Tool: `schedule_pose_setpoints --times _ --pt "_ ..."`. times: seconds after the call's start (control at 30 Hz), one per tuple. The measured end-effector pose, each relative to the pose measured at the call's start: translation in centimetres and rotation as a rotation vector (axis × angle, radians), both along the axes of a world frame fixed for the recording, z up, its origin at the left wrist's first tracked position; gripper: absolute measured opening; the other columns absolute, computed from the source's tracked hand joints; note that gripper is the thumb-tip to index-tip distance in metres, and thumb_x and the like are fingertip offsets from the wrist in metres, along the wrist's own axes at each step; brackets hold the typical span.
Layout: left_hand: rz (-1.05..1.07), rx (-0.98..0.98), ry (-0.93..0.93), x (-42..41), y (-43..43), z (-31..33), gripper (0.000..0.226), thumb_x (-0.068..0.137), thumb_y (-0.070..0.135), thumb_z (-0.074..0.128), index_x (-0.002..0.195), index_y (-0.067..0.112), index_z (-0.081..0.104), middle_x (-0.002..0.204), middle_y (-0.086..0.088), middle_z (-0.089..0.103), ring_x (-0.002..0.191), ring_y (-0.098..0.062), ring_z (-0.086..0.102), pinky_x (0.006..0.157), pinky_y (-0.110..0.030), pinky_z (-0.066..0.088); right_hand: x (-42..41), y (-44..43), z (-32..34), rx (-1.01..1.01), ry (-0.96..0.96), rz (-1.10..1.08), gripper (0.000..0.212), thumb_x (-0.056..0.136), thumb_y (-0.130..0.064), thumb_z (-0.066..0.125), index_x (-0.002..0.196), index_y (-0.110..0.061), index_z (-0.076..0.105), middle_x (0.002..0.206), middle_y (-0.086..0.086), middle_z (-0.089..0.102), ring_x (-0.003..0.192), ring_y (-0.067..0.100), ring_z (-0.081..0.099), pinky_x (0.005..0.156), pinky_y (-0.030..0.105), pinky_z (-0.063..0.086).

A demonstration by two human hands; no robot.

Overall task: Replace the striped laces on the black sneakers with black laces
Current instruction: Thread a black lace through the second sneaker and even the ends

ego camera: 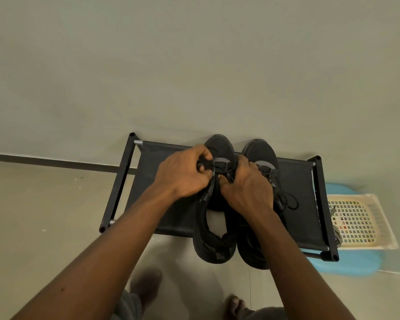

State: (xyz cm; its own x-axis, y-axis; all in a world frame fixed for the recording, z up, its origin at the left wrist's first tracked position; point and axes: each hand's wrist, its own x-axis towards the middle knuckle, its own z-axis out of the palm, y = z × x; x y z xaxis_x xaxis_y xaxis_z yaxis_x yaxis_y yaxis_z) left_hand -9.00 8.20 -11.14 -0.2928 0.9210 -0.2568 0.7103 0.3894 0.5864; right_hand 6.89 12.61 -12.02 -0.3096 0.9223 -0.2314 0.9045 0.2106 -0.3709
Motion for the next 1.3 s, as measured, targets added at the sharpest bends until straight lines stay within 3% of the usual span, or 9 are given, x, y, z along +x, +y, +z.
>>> schedule_pose_setpoints --times 0.13,0.37,0.5,0.6,0.73,0.87,1.1,1.23,1.3 --pt "0.022 -0.018 0.02 0.4 0.4 -0.9 0.005 0.095 0.035 0.068 0.097 0.036 0.064 0.095 0.017 0.069 0.093 -0.01 0.065 0.081 -0.032 0.049 0.0 0.1 0.0 0.004 0.0 0.004 0.068 0.094 -0.05 0.059 0.147 -0.014 0.037 0.14 0.013 0.053 0.12 0.036 0.059 0.091 0.045 0.051" --pt "-0.06 -0.104 0.017 0.2 0.3 -1.0 0.007 0.099 0.025 0.06 0.1 0.031 0.063 0.096 0.009 0.07 0.092 -0.015 0.066 0.085 -0.038 0.054 0.2 0.1 0.1 -0.003 -0.008 0.014 0.069 0.095 -0.05 0.059 0.15 -0.015 0.036 0.142 0.013 0.051 0.122 0.037 0.059 0.092 0.044 0.05" --pt "0.004 -0.103 -0.249 -0.1 0.3 -0.8 0.022 0.098 0.022 0.054 0.09 0.004 0.065 0.077 0.001 0.067 0.07 -0.016 0.06 0.072 -0.036 0.05 0.0 -0.1 0.1 0.011 -0.018 -0.002 0.07 0.096 -0.051 0.058 0.151 -0.015 0.035 0.143 0.013 0.051 0.123 0.036 0.058 0.092 0.044 0.05" --pt "0.125 -0.066 -0.477 -0.5 0.3 0.2 0.022 0.099 0.022 0.054 0.081 0.013 0.062 0.074 -0.004 0.056 0.067 -0.016 0.049 0.065 -0.03 0.042 0.1 -0.1 0.0 0.021 -0.02 -0.003 0.065 0.096 -0.052 0.056 0.147 -0.016 0.039 0.14 0.011 0.053 0.121 0.035 0.059 0.091 0.043 0.05" --pt "0.118 -0.066 -0.539 -1.3 0.2 1.5 0.018 0.1 0.018 0.052 0.084 0.013 0.057 0.073 -0.004 0.045 0.059 -0.011 0.039 0.05 -0.015 0.034 0.1 -0.1 0.2 0.024 -0.01 -0.008 0.065 0.096 -0.052 0.058 0.146 -0.015 0.04 0.138 0.012 0.057 0.122 0.035 0.059 0.094 0.044 0.049" --pt "0.073 -0.044 -0.394 -1.9 -0.1 1.4 0.027 0.098 0.02 0.058 0.073 0.014 0.063 0.055 0.018 0.054 0.051 0.002 0.049 0.061 -0.021 0.038 0.1 -0.3 0.3 0.035 -0.029 -0.022 0.057 0.095 -0.056 0.058 0.134 -0.015 0.047 0.121 0.012 0.066 0.11 0.034 0.065 0.084 0.041 0.05" --pt "0.139 0.088 -0.458 -1.6 0.5 1.4 0.038 0.098 0.001 0.048 0.107 0.02 0.079 0.081 0.01 0.074 0.061 0.007 0.058 0.08 -0.026 0.047 0.6 0.7 0.2 -0.158 0.132 -0.013 0.05 0.086 -0.06 0.066 0.122 -0.026 0.06 0.099 -0.002 0.071 0.095 0.022 0.067 0.081 0.037 0.053" --pt "0.127 0.12 -0.469 -1.5 0.5 0.8 0.042 0.097 -0.008 0.047 0.107 0.019 0.078 0.082 0.004 0.077 0.068 -0.007 0.068 0.084 -0.024 0.056 1.7 2.0 0.4 -0.282 0.464 -0.098 0.009 0.092 -0.029 0.074 0.098 -0.024 0.07 0.07 0.0 0.067 0.067 0.012 0.065 0.069 0.033 0.055" --pt "0.117 0.123 -0.433 -1.8 0.4 0.5 0.037 0.1 -0.004 0.051 0.112 0.018 0.077 0.086 0.004 0.079 0.067 -0.005 0.07 0.079 -0.019 0.057 1.9 2.3 0.9 -0.34 0.549 -0.1 0.006 0.095 -0.016 0.07 0.099 -0.02 0.069 0.069 0.006 0.067 0.057 0.01 0.064 0.061 0.03 0.056"
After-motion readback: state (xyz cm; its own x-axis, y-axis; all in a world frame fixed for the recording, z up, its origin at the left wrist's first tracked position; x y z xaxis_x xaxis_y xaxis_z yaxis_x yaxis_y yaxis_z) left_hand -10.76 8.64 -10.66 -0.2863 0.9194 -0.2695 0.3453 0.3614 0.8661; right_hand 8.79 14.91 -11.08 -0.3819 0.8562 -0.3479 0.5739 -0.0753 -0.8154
